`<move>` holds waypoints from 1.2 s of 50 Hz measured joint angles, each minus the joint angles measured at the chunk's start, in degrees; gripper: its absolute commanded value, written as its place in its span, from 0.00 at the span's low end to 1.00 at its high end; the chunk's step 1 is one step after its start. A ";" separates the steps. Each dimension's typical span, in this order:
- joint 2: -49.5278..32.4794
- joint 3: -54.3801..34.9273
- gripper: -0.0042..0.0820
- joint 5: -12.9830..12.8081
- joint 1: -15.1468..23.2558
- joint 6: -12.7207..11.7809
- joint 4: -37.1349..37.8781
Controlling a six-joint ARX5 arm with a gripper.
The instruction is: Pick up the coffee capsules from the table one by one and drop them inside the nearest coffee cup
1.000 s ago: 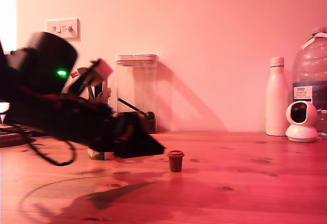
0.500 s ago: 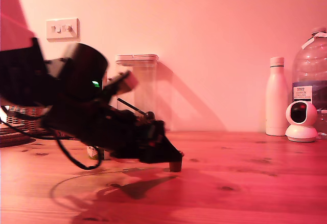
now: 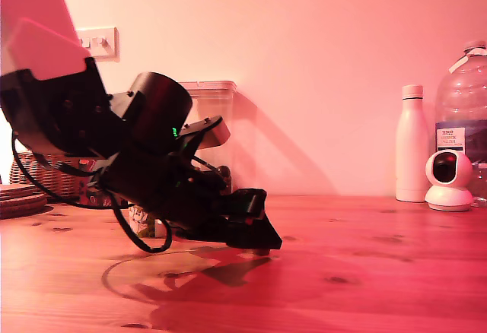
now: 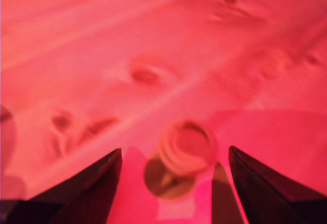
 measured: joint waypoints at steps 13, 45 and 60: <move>0.00 0.13 0.55 -0.13 0.00 -0.02 -0.26; 0.00 0.13 0.23 2.19 0.00 -0.02 3.28; 0.00 0.13 0.23 6.08 -0.04 -0.02 4.63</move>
